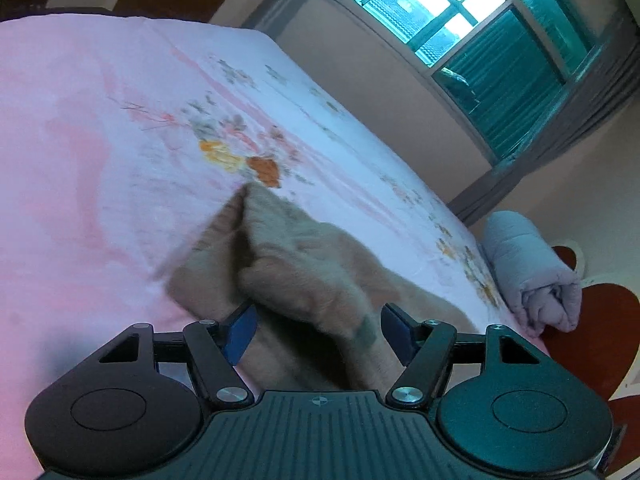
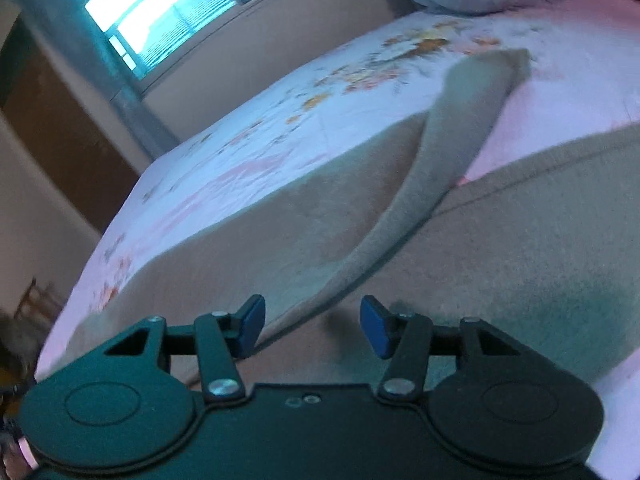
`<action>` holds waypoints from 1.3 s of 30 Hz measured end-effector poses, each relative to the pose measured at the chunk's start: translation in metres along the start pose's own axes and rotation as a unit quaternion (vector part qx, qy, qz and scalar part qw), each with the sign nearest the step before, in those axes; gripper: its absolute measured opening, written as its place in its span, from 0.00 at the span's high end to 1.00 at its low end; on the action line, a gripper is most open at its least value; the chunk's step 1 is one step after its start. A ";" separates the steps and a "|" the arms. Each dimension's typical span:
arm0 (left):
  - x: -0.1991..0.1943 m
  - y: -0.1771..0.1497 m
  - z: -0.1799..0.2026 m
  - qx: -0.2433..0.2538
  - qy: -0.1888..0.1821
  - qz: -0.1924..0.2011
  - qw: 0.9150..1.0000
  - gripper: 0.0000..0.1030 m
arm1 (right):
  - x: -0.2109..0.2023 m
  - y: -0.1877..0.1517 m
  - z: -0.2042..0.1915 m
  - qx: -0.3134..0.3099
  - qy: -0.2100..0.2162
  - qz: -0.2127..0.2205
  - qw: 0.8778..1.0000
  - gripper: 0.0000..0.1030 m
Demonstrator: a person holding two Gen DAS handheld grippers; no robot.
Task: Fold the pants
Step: 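Lift the held pants with both grippers and fold them over the other leg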
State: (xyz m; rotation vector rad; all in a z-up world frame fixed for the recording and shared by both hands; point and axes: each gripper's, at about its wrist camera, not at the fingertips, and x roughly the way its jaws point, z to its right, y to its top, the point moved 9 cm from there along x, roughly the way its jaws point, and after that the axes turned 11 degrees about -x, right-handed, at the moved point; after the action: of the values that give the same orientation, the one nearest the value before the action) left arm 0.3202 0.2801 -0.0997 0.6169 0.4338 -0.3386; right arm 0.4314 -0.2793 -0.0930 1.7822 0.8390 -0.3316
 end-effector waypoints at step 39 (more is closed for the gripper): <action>0.053 0.015 -0.027 -0.038 -0.079 -0.117 0.989 0.79 | -0.041 -0.057 -0.003 0.049 0.048 -0.010 0.998 1.00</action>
State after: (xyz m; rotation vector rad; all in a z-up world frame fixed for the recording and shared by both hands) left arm 0.3644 0.2991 -0.1385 0.4622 0.3652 -0.5879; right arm 0.3630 -0.2832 -0.1085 1.8948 0.9230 -0.3065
